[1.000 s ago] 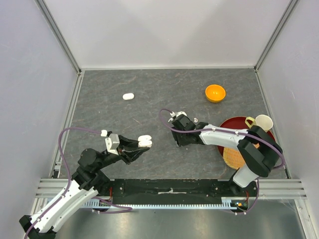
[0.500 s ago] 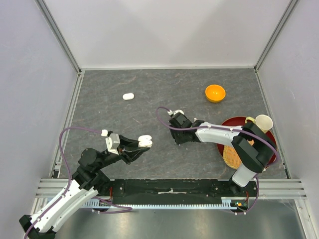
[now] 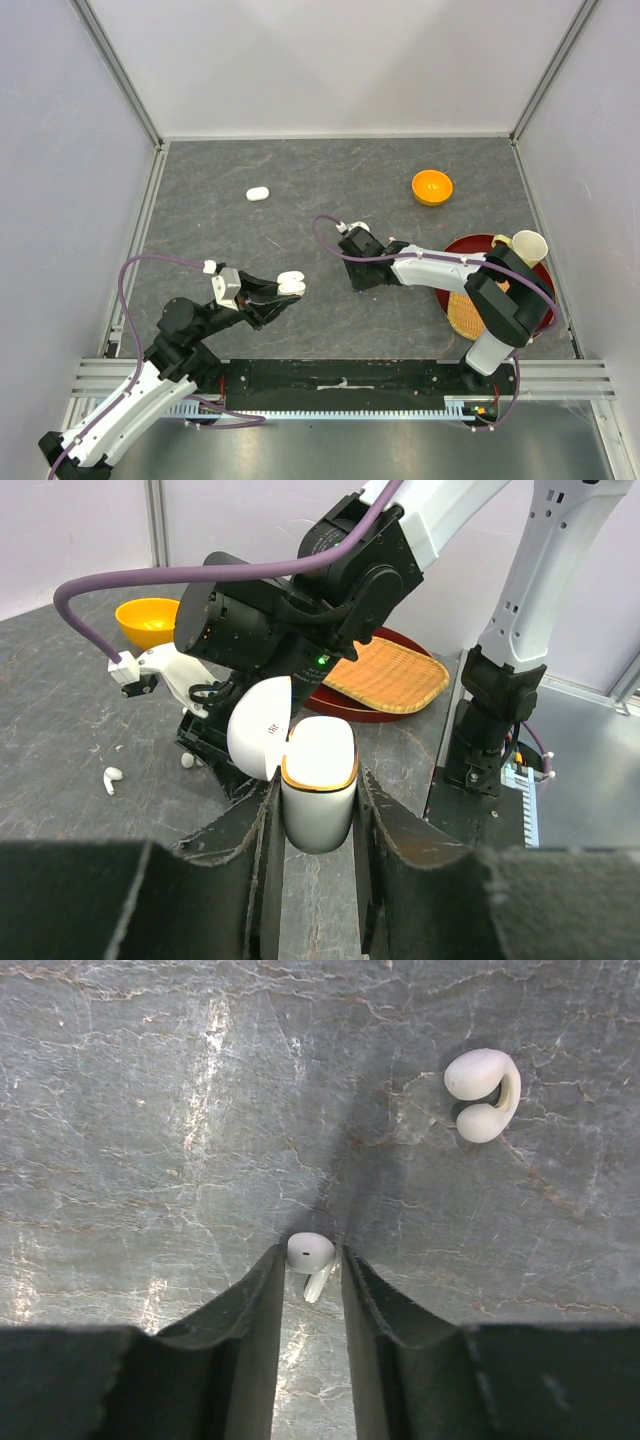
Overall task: Insert the wireless bluetooth earbuds into the charging case
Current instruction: Pick up the earbud from the center of the board.
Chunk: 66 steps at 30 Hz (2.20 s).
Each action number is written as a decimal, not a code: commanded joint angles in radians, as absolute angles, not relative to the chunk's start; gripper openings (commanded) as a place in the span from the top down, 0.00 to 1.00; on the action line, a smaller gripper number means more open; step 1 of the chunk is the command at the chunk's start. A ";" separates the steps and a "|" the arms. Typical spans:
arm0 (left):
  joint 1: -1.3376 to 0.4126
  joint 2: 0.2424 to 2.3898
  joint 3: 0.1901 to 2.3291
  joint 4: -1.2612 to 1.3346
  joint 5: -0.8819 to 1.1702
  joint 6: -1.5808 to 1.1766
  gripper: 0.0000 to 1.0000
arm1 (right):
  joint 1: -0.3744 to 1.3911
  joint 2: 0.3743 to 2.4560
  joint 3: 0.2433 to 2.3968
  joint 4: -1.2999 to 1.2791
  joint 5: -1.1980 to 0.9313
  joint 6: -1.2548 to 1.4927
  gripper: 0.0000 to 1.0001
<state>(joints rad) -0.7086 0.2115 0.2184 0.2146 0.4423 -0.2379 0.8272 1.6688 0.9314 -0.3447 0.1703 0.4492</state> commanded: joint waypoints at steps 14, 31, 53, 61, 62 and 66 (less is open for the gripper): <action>-0.710 0.218 0.250 0.229 0.425 -0.236 0.98 | 0.835 1.698 0.983 -0.371 0.187 0.465 0.60; -0.710 0.230 0.250 0.235 0.431 -0.242 0.98 | 0.834 1.686 0.965 -0.377 0.193 0.474 0.62; -0.710 0.239 0.249 0.238 0.431 -0.245 0.98 | 0.836 1.693 0.962 -0.396 0.209 0.502 0.64; -0.710 0.239 0.247 0.238 0.426 -0.247 0.98 | 0.836 1.681 0.963 -0.387 0.204 0.508 0.77; -0.710 0.241 0.245 0.238 0.428 -0.248 0.98 | 0.836 1.677 0.963 -0.382 0.206 0.509 0.78; -0.710 0.247 0.244 0.241 0.426 -0.255 0.98 | 0.836 1.629 0.957 -0.358 0.218 0.520 0.82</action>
